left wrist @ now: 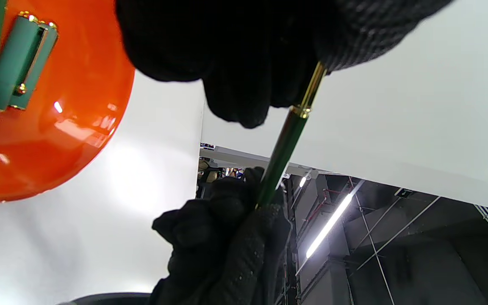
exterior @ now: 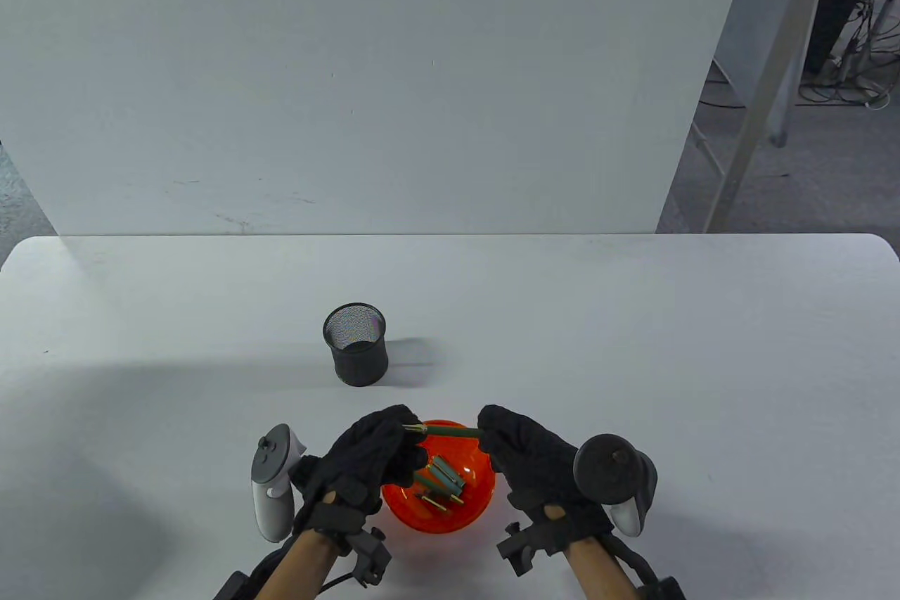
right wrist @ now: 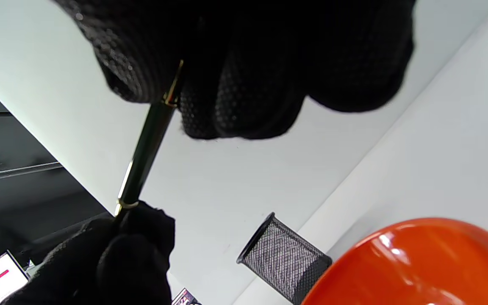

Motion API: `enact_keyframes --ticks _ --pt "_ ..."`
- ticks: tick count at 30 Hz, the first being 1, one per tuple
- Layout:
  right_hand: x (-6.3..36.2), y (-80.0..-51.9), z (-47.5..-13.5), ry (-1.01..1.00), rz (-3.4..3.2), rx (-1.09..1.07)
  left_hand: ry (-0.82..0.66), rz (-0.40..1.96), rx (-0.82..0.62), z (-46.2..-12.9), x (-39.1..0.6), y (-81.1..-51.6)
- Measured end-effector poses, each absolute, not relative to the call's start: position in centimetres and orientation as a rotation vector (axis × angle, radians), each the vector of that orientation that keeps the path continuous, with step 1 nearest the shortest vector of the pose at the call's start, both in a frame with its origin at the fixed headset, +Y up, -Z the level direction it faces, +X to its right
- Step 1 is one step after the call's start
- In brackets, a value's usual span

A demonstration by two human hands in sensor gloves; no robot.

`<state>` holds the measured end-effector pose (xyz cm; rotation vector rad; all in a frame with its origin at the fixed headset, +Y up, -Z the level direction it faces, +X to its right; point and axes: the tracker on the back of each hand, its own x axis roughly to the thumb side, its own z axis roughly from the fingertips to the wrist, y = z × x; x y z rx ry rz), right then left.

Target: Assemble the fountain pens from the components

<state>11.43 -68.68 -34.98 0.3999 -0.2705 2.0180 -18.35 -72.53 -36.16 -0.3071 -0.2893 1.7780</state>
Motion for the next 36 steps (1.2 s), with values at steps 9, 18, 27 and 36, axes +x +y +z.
enact_keyframes --ticks 9,18,27,36 --pt "11.3 -68.9 -35.0 -0.272 2.049 0.334 -0.31 1.746 -0.304 -36.1 -18.2 -72.4" --pt "12.2 -69.4 -35.2 -0.237 1.969 0.258 -0.343 1.712 -0.31 -36.0 -17.7 -72.1" --pt "12.2 -69.2 -35.3 -0.2 1.933 0.377 -0.254 1.743 -0.265 -36.2 -18.8 -72.6" --pt "11.9 -68.9 -35.0 -0.227 2.001 0.389 -0.3 1.717 -0.292 -36.1 -18.4 -72.3"
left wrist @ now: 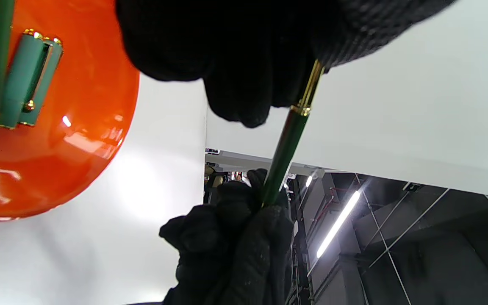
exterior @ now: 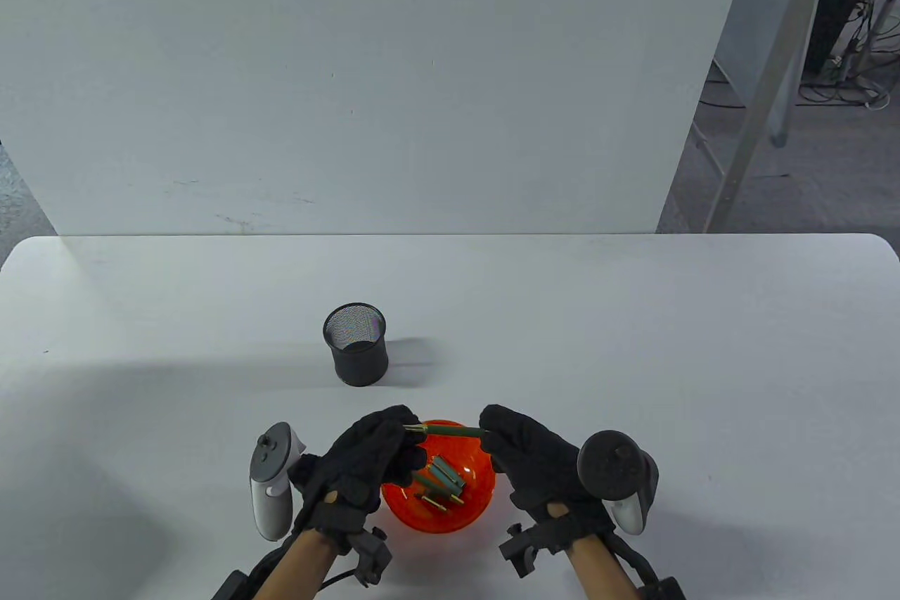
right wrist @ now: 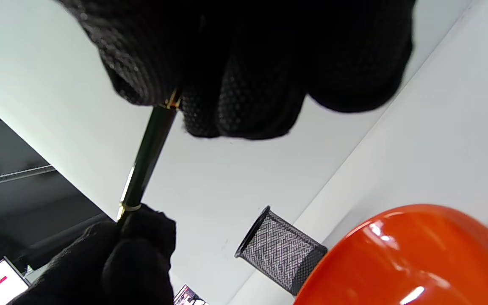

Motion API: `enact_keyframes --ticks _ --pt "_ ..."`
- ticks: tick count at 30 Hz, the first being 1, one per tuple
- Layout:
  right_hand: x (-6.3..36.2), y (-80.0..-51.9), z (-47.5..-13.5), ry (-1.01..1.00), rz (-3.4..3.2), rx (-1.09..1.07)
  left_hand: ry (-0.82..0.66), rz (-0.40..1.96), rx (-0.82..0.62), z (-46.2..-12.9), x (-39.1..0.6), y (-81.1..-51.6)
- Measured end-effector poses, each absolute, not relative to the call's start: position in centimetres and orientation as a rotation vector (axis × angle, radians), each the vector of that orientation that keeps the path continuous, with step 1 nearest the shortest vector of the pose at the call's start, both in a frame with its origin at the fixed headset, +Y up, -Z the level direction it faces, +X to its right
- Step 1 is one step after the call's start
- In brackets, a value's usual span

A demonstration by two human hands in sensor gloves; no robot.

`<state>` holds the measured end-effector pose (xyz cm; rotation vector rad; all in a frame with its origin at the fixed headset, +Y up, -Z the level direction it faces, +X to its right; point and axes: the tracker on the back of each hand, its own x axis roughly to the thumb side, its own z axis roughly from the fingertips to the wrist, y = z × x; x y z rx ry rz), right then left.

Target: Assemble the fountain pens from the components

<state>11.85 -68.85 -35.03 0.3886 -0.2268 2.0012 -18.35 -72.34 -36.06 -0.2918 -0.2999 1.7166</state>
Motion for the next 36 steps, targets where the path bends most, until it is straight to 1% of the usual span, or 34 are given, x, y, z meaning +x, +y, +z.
enact_keyframes --ticks 6,12,17,19,26,36 --pt "11.8 -69.3 -35.0 -0.203 2.002 0.33 -0.31 1.707 -0.292 -36.0 -18.0 -72.3" --pt "12.0 -69.5 -35.2 -0.224 2.007 0.265 -0.332 1.687 -0.291 -36.0 -17.8 -72.1" --pt "12.3 -70.0 -35.4 -0.131 1.979 0.273 -0.317 1.69 -0.286 -36.0 -17.9 -72.1" --pt "12.4 -70.0 -35.4 -0.155 1.958 0.251 -0.305 1.697 -0.281 -36.0 -18.1 -72.2" --pt "12.1 -69.6 -35.3 -0.158 1.983 0.328 -0.261 1.748 -0.27 -36.2 -18.8 -72.4" --pt "11.7 -69.4 -35.4 -0.146 2.001 0.403 -0.292 1.728 -0.292 -36.1 -18.3 -72.3"
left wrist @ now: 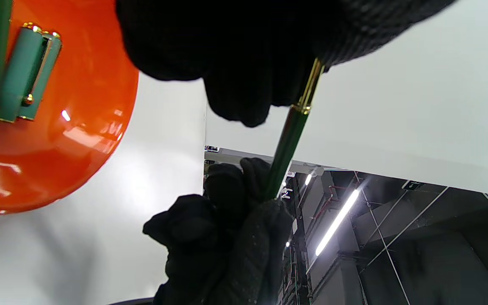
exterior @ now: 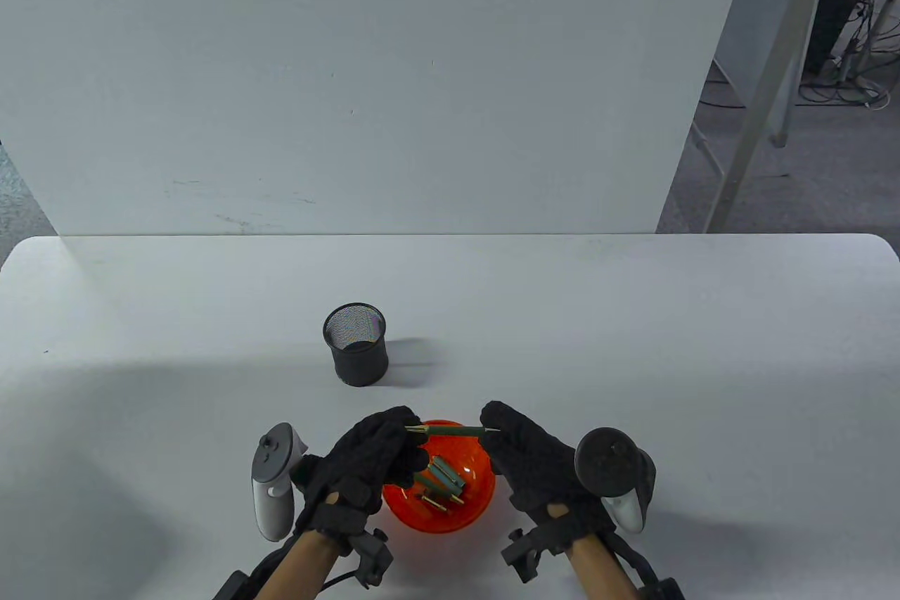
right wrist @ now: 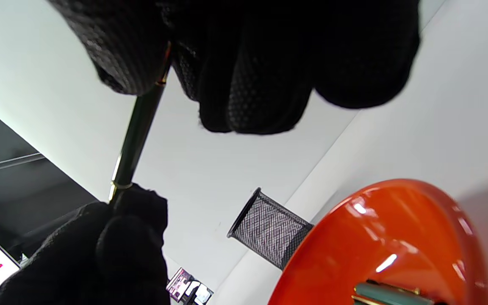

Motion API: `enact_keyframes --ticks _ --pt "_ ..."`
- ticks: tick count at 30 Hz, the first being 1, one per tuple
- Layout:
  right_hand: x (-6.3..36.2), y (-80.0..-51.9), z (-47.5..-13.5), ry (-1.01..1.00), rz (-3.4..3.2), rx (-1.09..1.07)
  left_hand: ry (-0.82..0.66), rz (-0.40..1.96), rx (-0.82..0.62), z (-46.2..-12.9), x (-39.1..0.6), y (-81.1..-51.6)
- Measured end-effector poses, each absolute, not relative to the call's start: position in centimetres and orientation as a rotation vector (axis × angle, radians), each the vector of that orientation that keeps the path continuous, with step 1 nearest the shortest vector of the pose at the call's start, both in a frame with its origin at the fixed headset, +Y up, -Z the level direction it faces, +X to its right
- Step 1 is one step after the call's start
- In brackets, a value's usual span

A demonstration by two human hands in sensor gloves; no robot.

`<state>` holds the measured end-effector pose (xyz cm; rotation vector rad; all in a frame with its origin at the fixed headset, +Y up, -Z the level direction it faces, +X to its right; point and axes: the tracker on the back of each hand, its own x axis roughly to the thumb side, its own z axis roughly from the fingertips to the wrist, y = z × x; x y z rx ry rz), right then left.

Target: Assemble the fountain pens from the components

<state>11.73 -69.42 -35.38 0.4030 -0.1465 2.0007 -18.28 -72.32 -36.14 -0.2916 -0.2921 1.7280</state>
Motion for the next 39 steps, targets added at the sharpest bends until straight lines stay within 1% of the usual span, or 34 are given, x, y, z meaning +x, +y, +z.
enact_keyframes --ticks 7,11,18,24,28,30,34,39 --pt "11.64 -69.43 -35.29 -0.164 1.995 0.407 -0.3 1.729 -0.295 -36.09 -18.24 -72.31" --pt "11.79 -69.77 -35.42 -0.142 1.957 0.378 -0.324 1.732 -0.312 -36.11 -18.07 -72.35" --pt "12.22 -69.78 -35.41 -0.177 1.995 0.305 -0.333 1.698 -0.312 -36.06 -17.82 -72.34" --pt "12.25 -70.16 -35.55 -0.124 1.968 0.289 -0.318 1.699 -0.309 -36.07 -17.87 -72.36" --pt "12.33 -69.93 -35.57 -0.145 1.967 0.307 -0.281 1.724 -0.292 -36.15 -18.35 -72.49" --pt "12.2 -69.87 -35.59 -0.133 1.953 0.353 -0.27 1.747 -0.293 -36.2 -18.52 -72.56" --pt "11.81 -69.59 -35.43 -0.164 1.965 0.404 -0.277 1.742 -0.297 -36.09 -18.37 -72.46" --pt "11.84 -69.2 -35.28 -0.201 1.99 0.414 -0.288 1.738 -0.301 -36.06 -18.24 -72.42"
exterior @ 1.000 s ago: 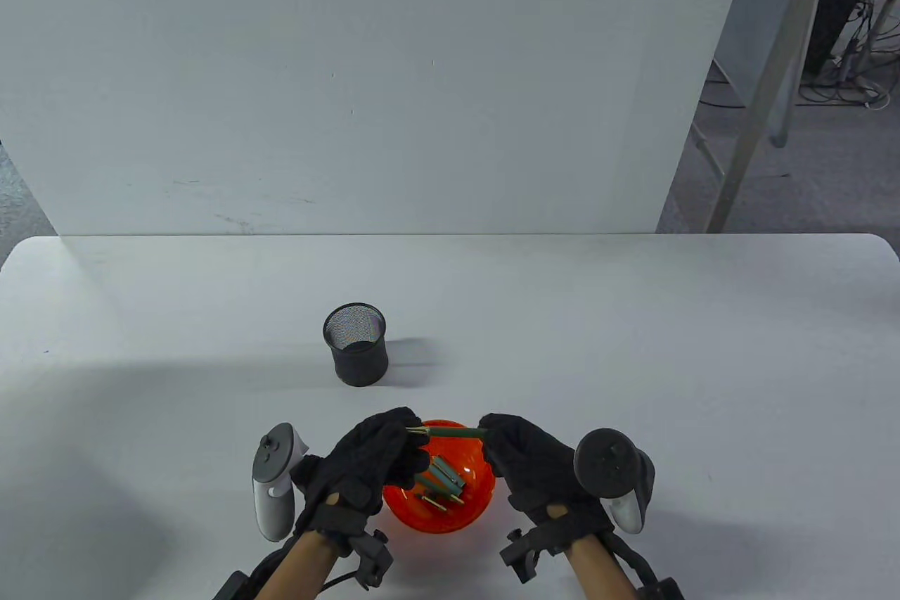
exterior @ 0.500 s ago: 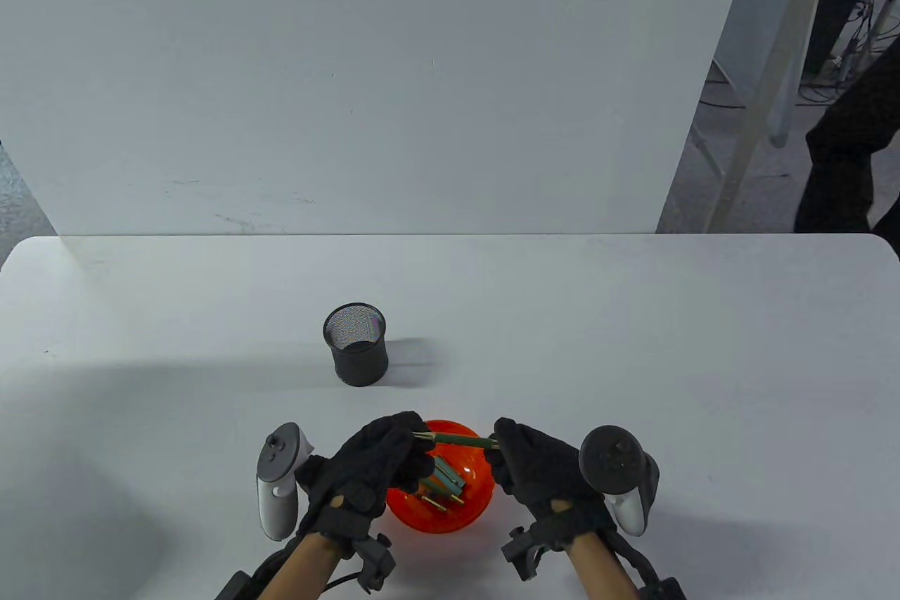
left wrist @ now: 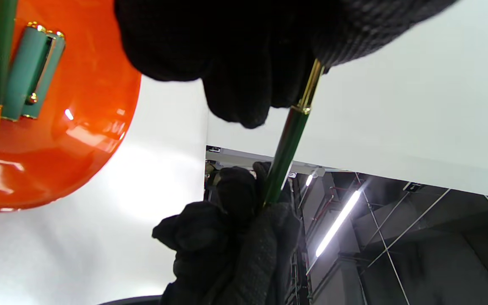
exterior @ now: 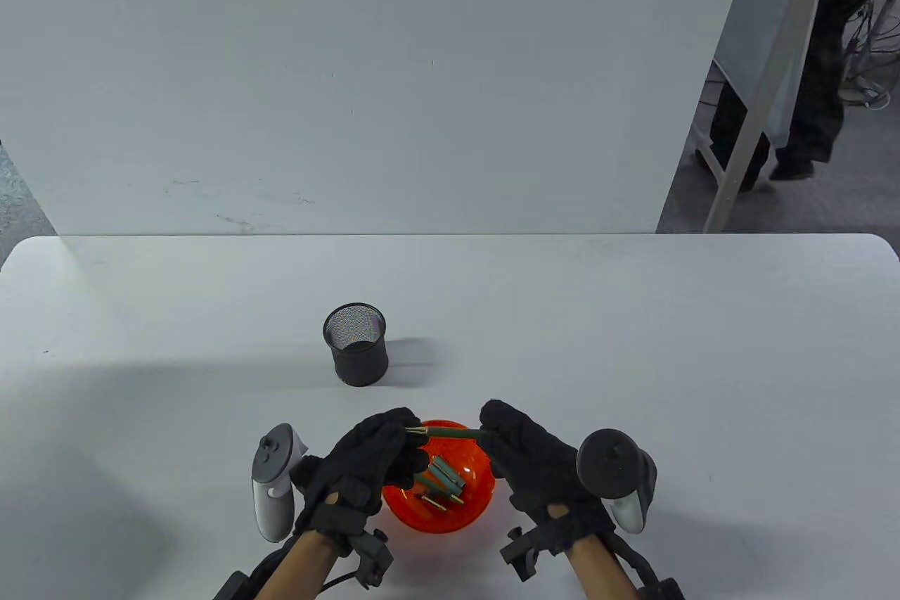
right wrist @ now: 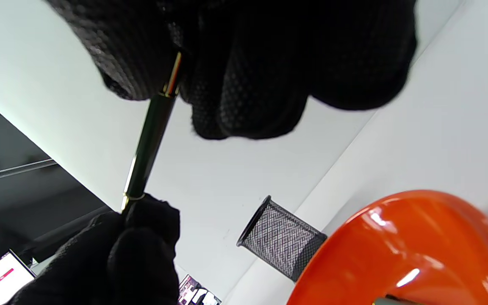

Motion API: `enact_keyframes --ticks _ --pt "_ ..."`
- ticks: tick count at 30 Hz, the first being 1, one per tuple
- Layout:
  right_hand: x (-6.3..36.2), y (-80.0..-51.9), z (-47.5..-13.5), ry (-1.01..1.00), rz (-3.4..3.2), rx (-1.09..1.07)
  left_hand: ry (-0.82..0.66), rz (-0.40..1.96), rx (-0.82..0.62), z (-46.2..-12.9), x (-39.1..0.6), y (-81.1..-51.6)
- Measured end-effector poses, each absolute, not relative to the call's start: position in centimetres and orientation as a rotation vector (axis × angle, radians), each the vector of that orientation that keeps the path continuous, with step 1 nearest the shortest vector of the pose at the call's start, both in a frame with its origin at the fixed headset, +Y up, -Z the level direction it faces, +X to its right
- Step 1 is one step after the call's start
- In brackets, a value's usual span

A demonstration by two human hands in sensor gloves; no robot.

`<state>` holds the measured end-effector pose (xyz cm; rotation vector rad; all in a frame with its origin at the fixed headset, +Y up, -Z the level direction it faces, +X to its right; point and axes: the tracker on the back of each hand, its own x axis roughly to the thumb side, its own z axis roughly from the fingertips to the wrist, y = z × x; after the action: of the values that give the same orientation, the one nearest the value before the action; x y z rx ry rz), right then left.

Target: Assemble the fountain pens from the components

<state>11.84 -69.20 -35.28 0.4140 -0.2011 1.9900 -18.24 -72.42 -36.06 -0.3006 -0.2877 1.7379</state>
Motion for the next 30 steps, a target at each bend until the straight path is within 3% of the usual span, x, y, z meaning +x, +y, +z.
enact_keyframes --ticks 17,30 --pt "12.14 -69.47 -35.2 -0.227 2.025 0.302 -0.331 1.696 -0.311 -36.06 -17.83 -72.41" --pt "11.9 -69.05 -35.21 -0.191 1.964 0.416 -0.274 1.737 -0.29 -36.14 -18.36 -72.66"
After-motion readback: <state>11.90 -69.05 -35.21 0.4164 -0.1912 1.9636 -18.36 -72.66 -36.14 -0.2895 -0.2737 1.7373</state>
